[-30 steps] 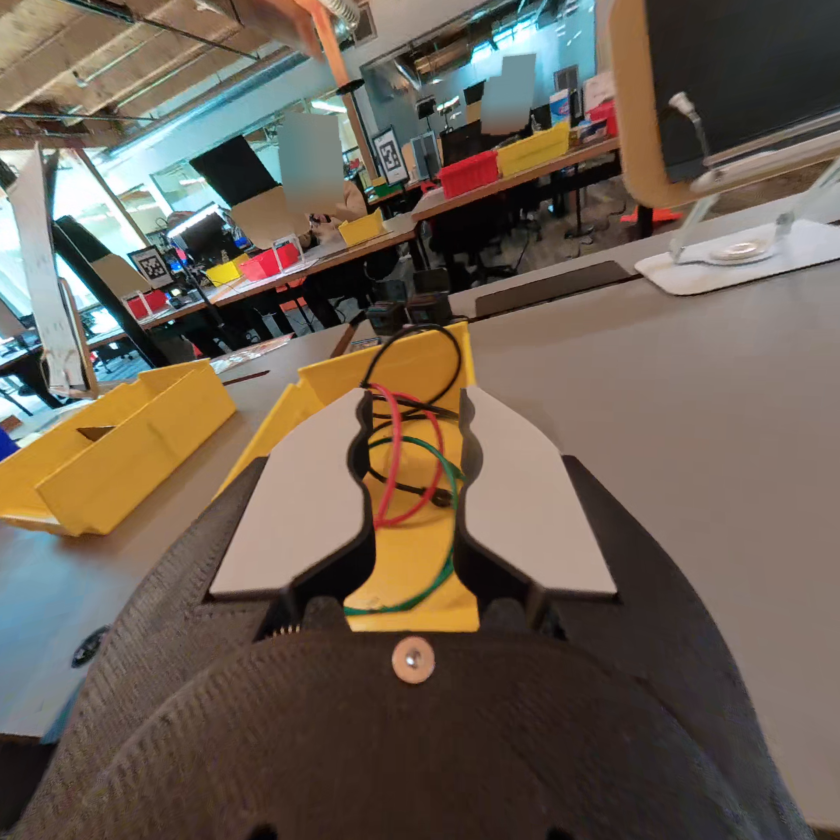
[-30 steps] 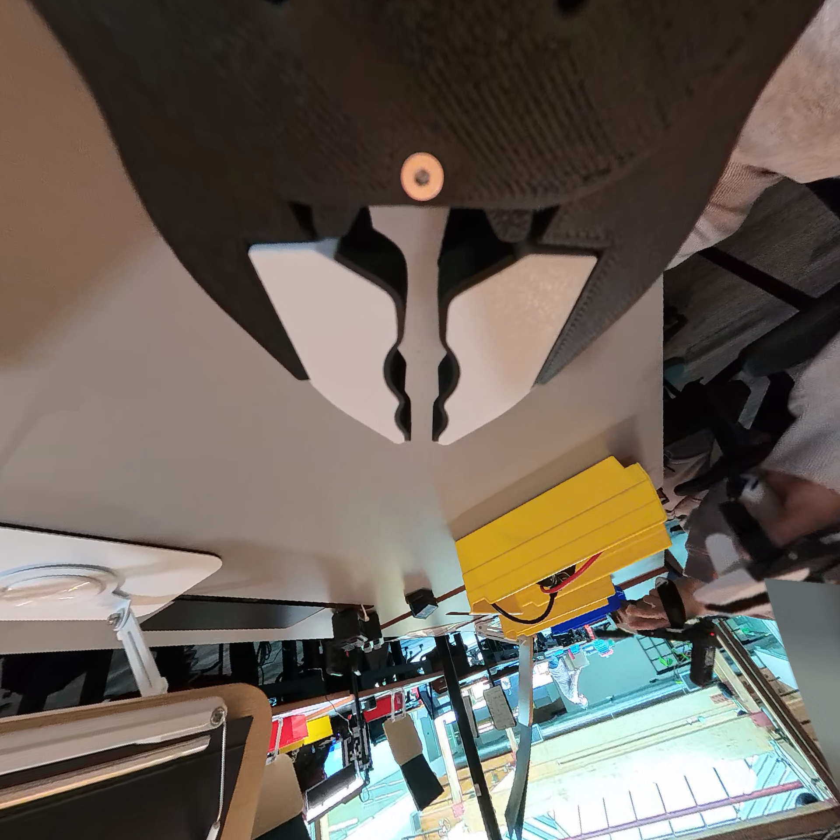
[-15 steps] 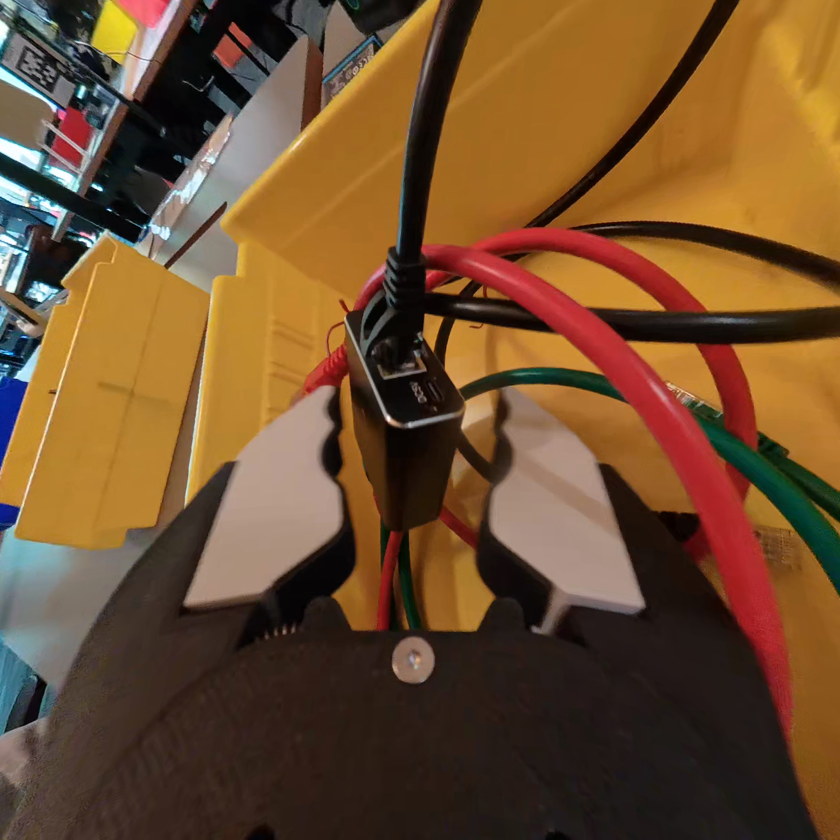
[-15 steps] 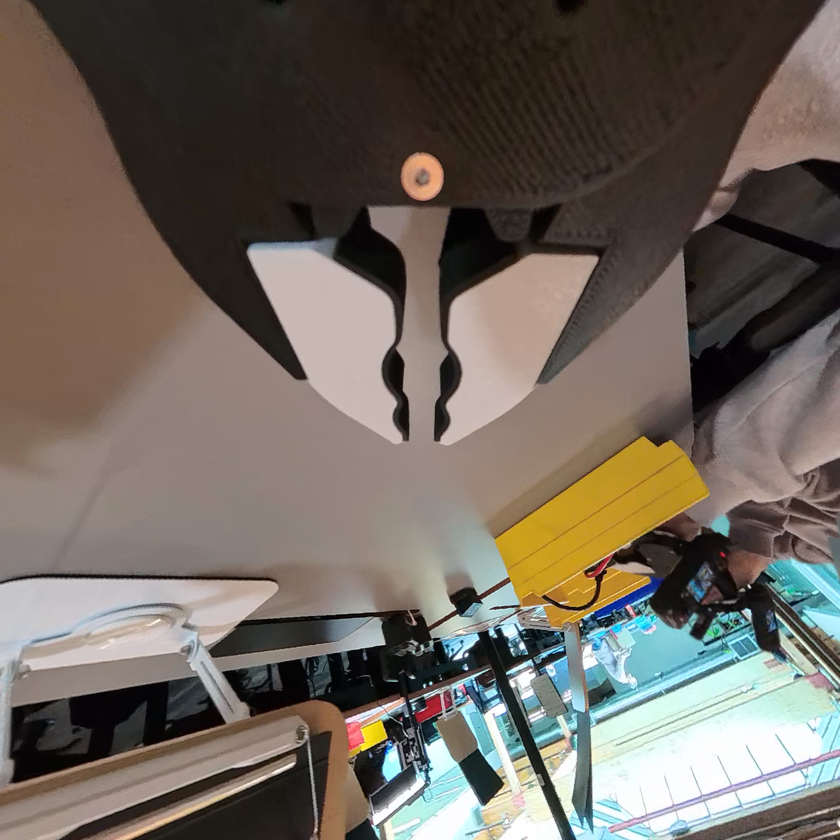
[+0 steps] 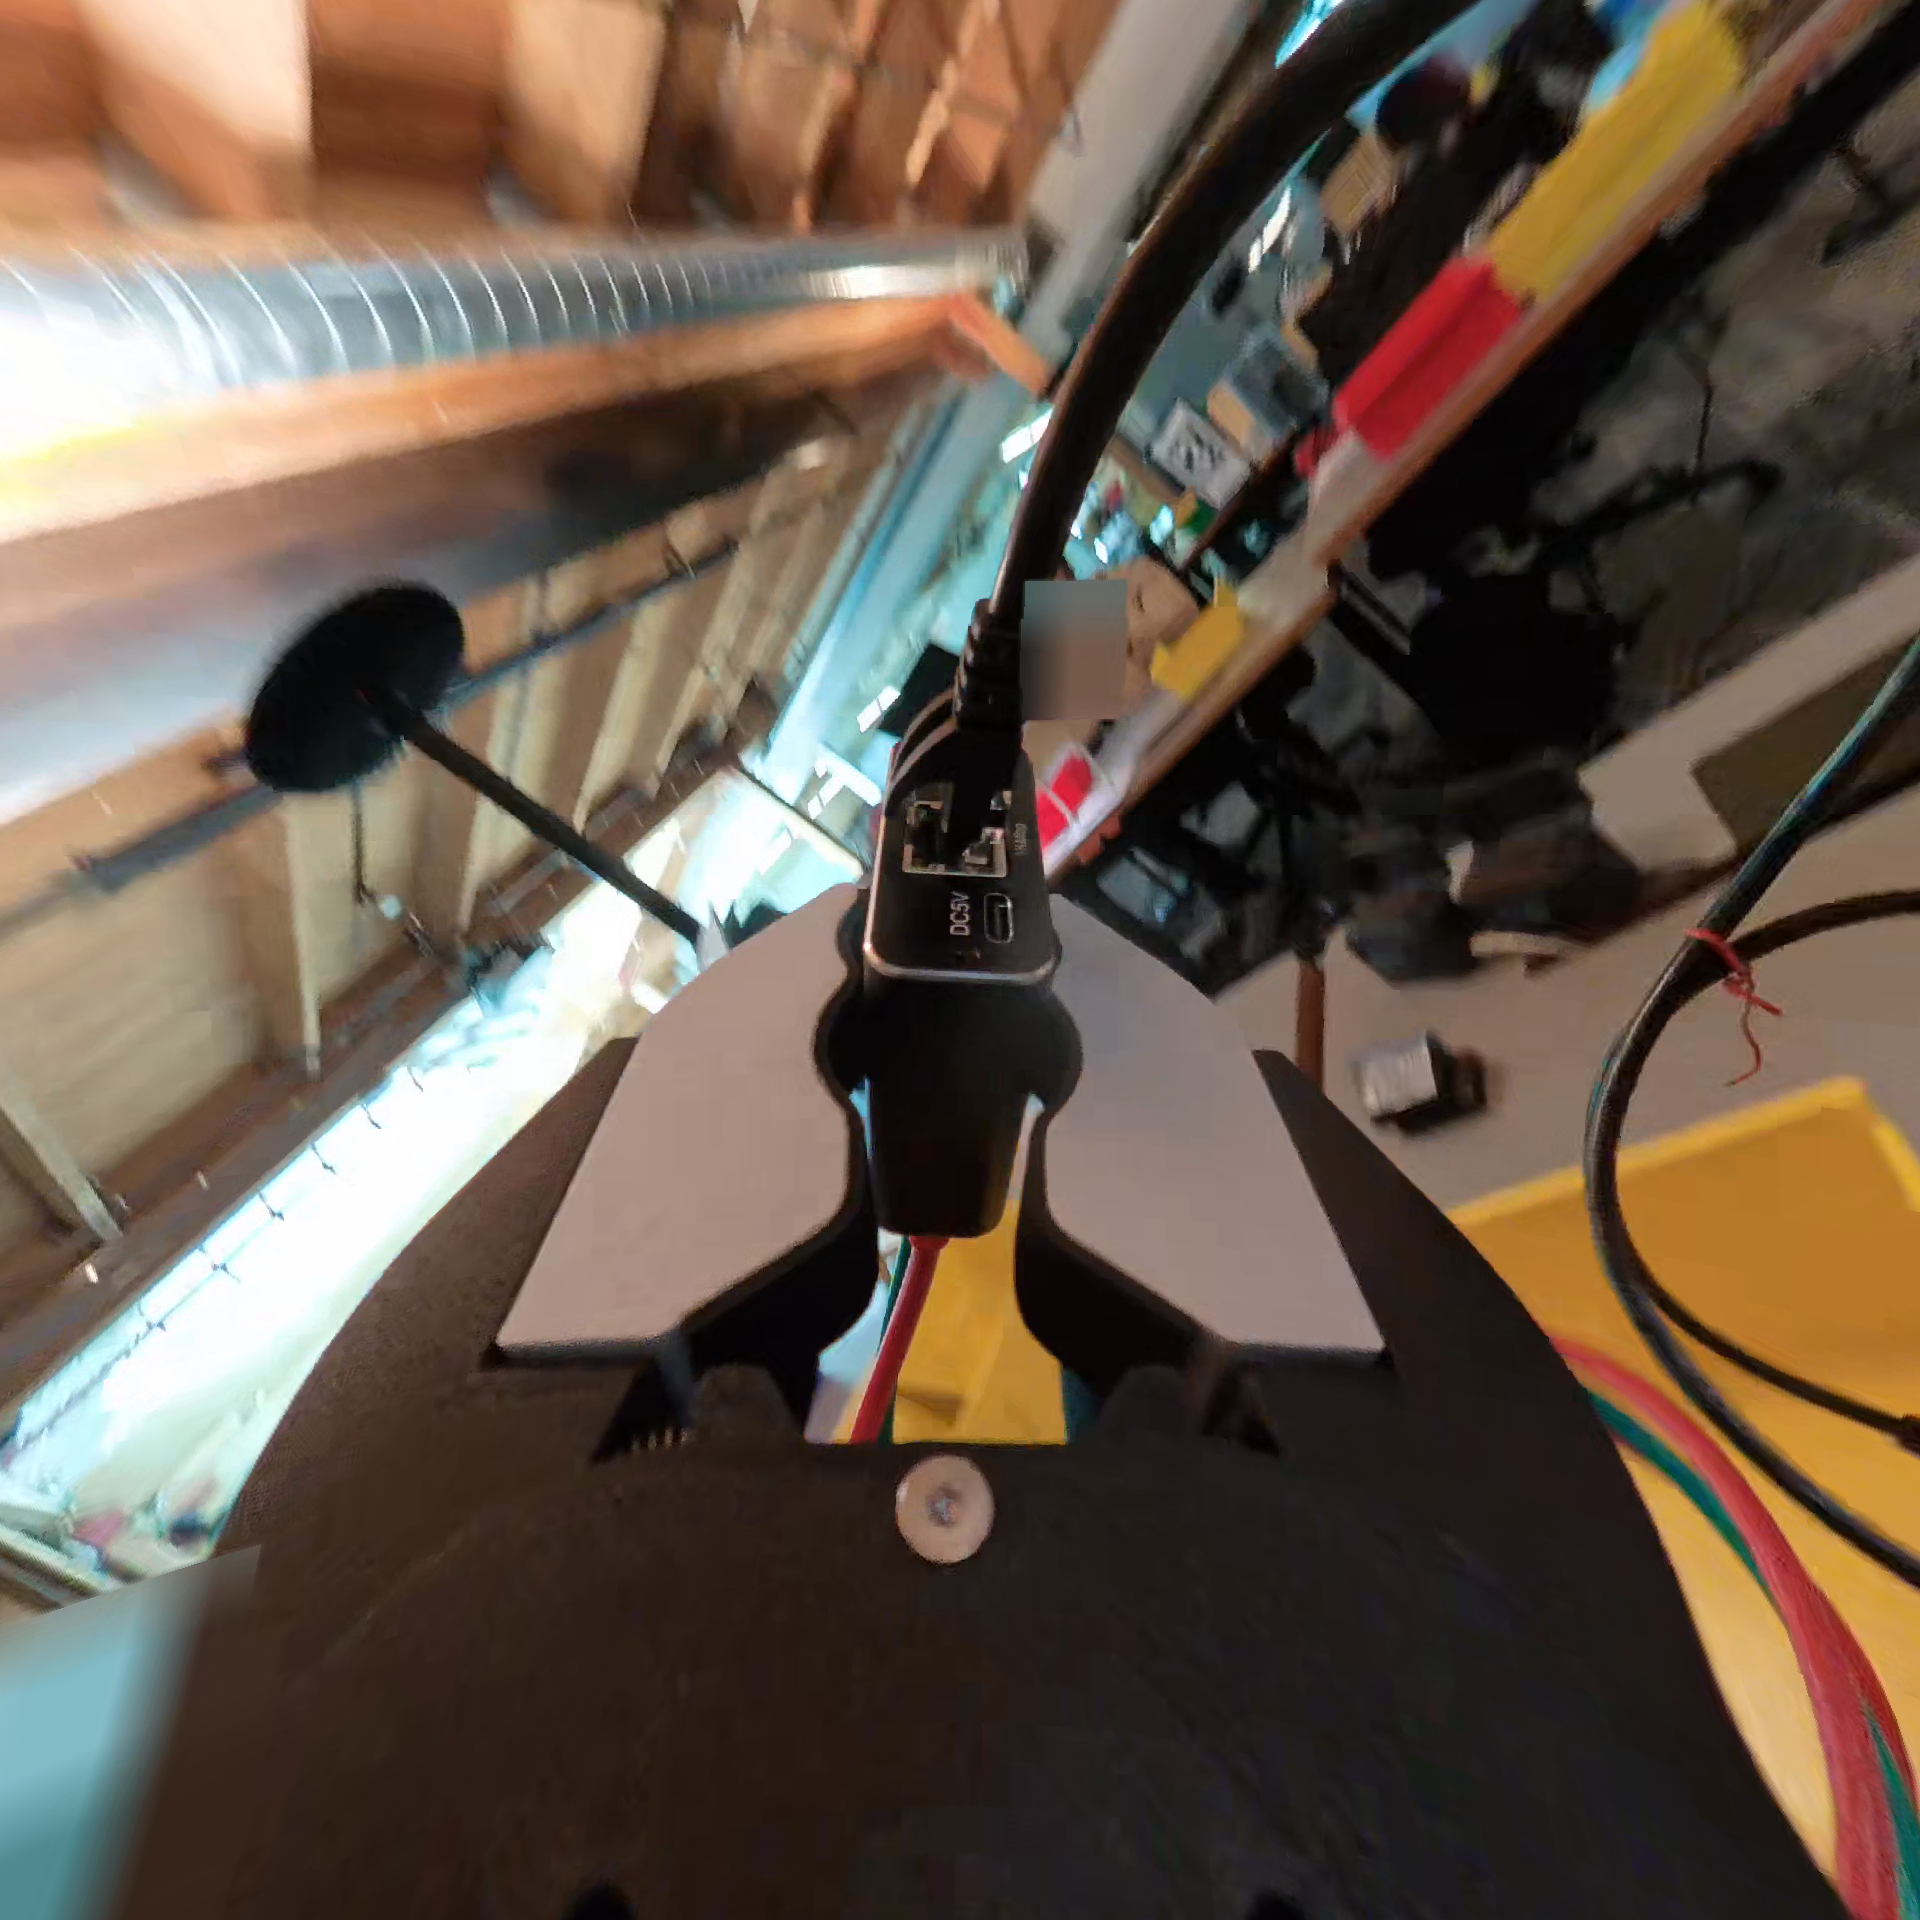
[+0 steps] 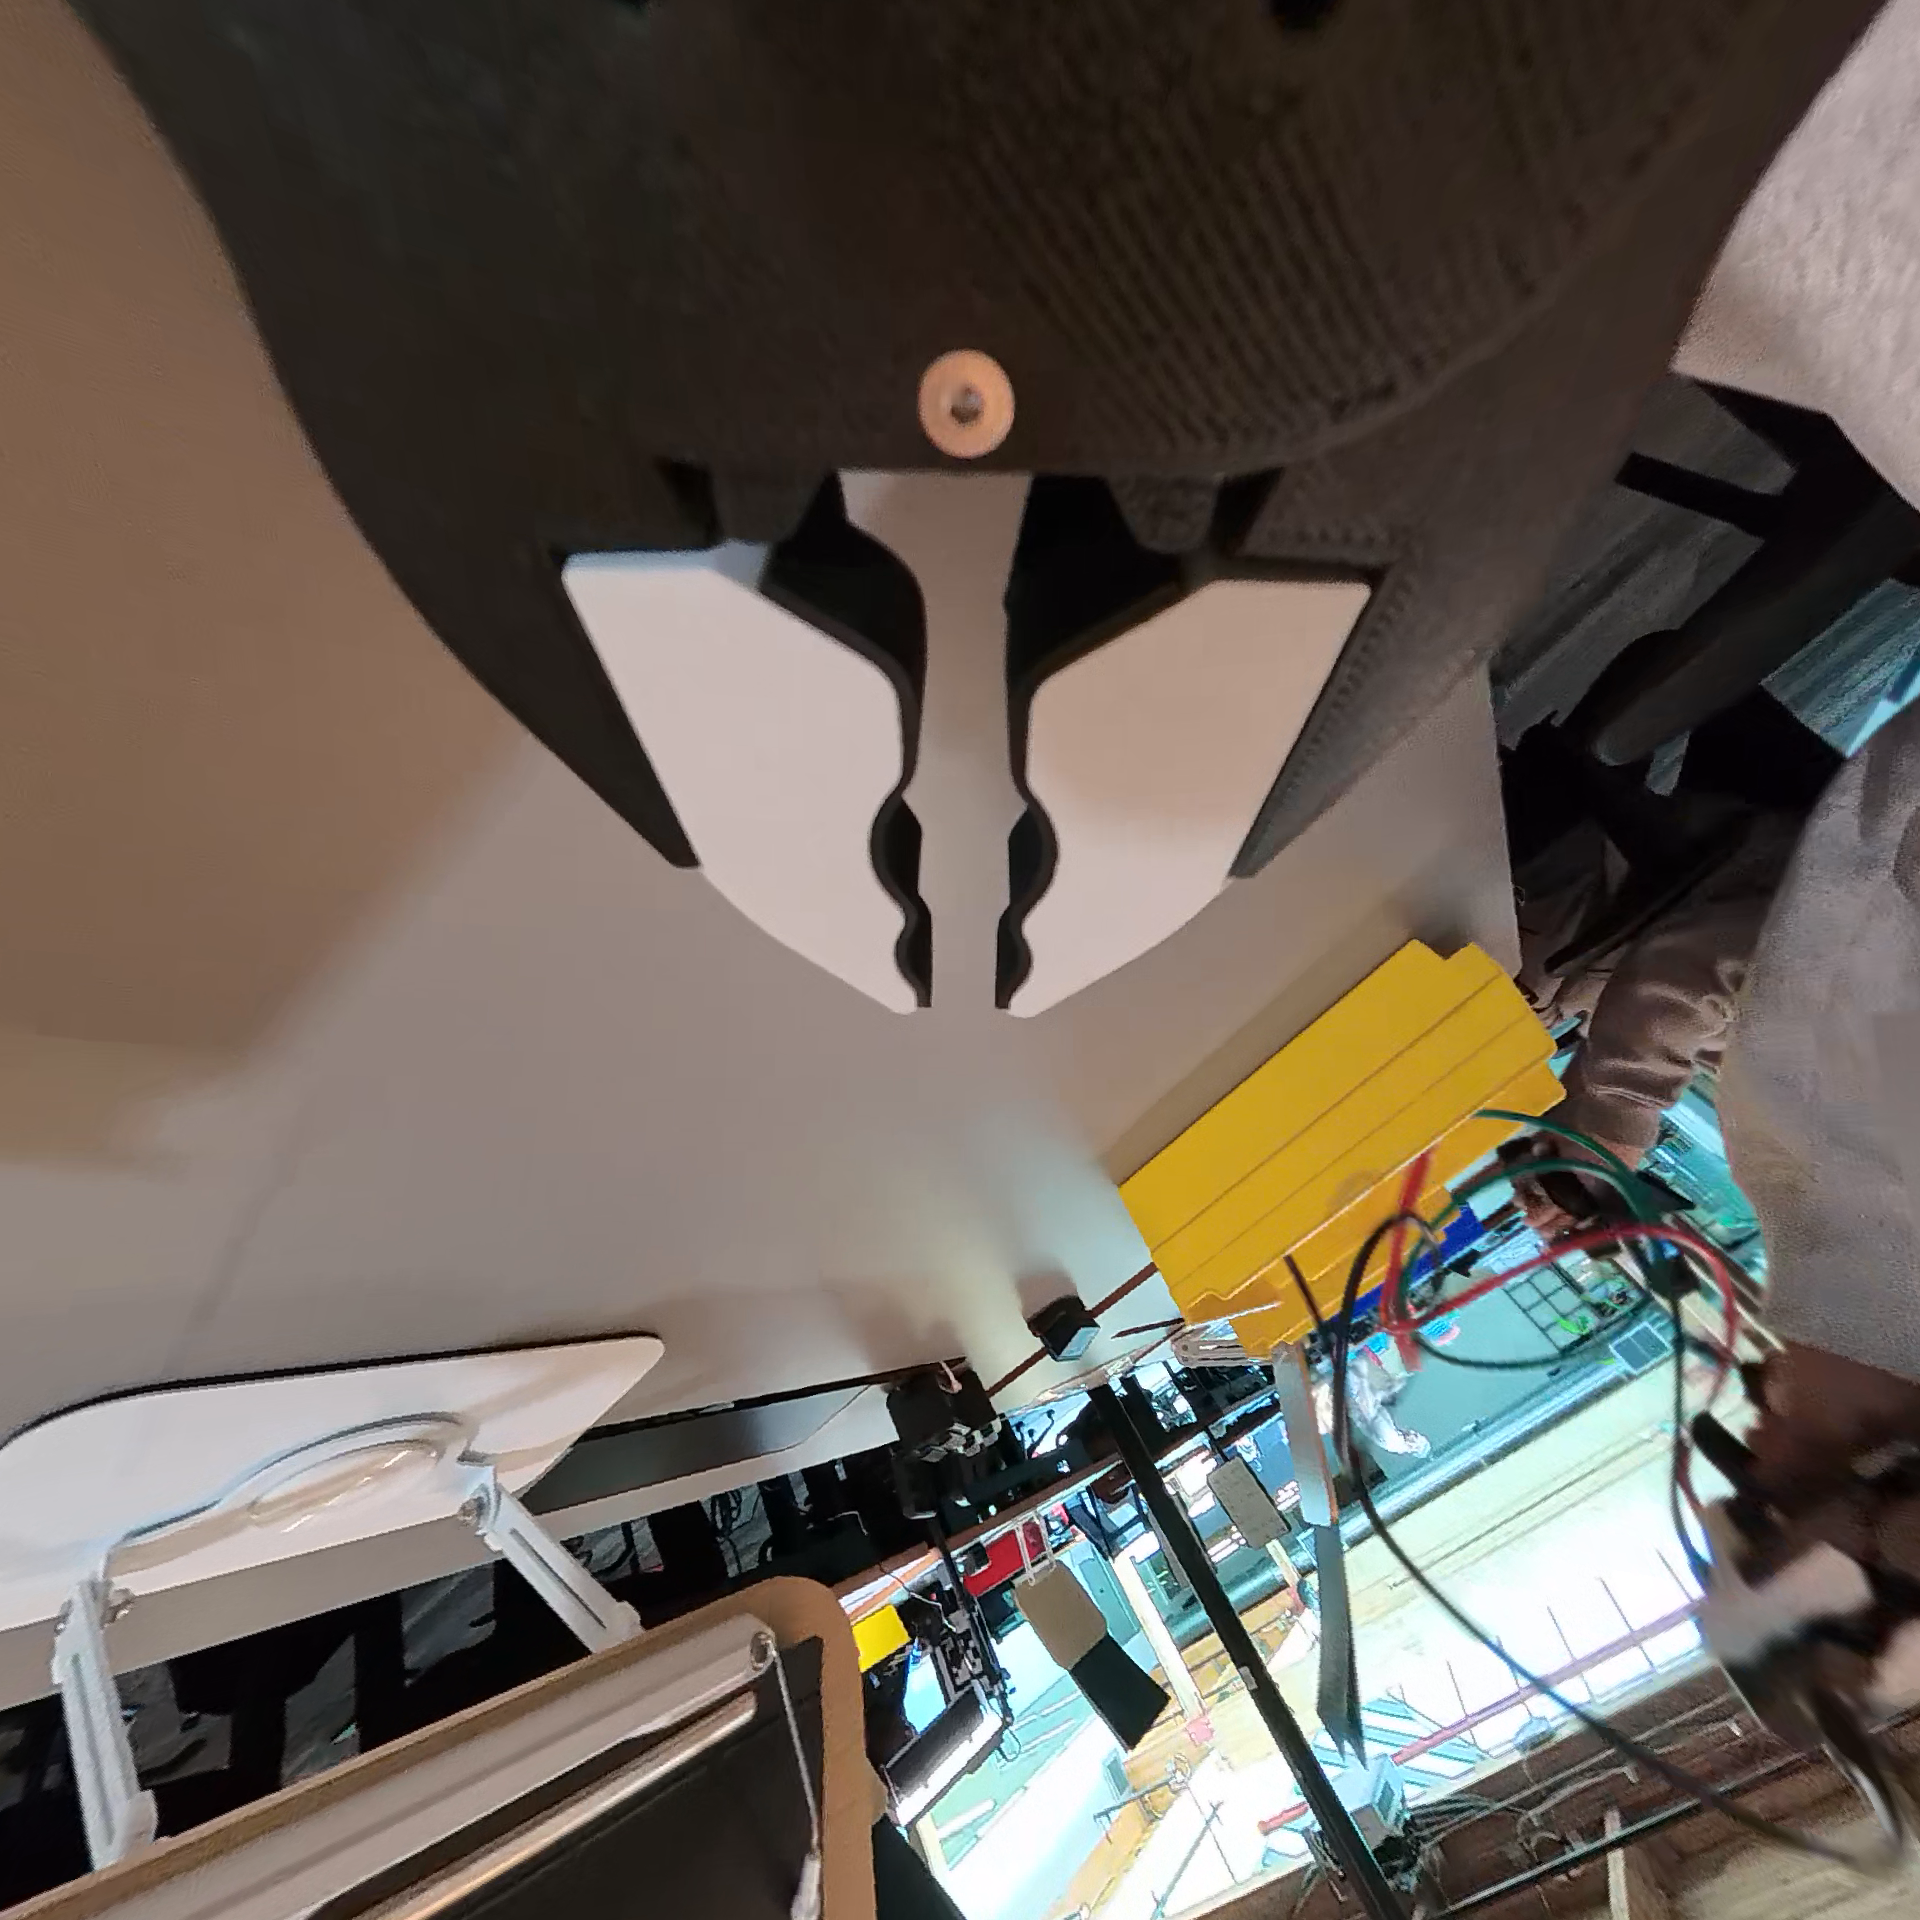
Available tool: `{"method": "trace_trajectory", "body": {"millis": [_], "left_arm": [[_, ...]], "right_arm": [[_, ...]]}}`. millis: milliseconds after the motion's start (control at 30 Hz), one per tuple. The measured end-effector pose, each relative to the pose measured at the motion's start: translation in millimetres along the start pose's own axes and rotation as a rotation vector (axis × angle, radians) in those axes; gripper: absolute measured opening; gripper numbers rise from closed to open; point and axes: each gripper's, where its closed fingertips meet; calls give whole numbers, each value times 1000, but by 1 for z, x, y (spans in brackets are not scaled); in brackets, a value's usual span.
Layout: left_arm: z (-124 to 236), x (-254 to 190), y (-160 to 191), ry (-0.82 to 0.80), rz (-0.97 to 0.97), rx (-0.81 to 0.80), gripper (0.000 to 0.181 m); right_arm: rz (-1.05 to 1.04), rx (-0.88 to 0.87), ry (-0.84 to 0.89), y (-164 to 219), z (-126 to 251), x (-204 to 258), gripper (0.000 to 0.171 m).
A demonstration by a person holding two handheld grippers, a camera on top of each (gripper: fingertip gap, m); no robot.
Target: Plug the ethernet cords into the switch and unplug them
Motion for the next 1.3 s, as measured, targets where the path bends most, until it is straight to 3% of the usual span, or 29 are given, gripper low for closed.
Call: {"method": "trace_trajectory", "body": {"millis": [133,233,367,467,567,667,800,967,1067,1133,1233,1267,1300], "left_arm": [[59,27,-103,-25,27,-218,26],[96,19,-163,31,53,-332,26],[137,-39,-221,181,38,-462,26],[154,-104,-237,236,-16,-497,26],[170,-184,-229,297,-17,-533,26],[182,-265,-196,292,-91,-537,26],[191,-339,-144,280,-230,-531,26],[202,-368,-110,381,-207,-554,26],[205,-379,-104,399,-251,-594,27],[208,-386,-101,441,-249,-608,26],[208,-393,-97,494,-257,-600,27],[210,-395,-96,523,-262,-603,27],[212,-399,-95,547,-271,-607,27]], "right_arm": [[7,-7,-32,0,4,9,11],[12,-13,-49,0,8,14,12],[-14,-46,-68,-3,15,16,11],[-47,-134,23,-14,31,0,9],[-72,-354,163,-37,73,-24,6],[-56,-470,220,-48,101,-31,5],[90,-371,127,-45,82,-3,14],[379,-261,62,-28,36,58,28],[541,-240,153,-24,10,71,51],[629,-203,238,-21,-5,68,56],[709,-10,243,6,-36,58,52],[729,45,264,14,-42,52,43],[756,76,298,18,-44,47,17]]}}
Point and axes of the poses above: each gripper's, where its closed fingertips meet, z back along the fingers, y out of its underside, x = y × z across the jaws, and after that the axes turned 15 degrees about x, right-handed
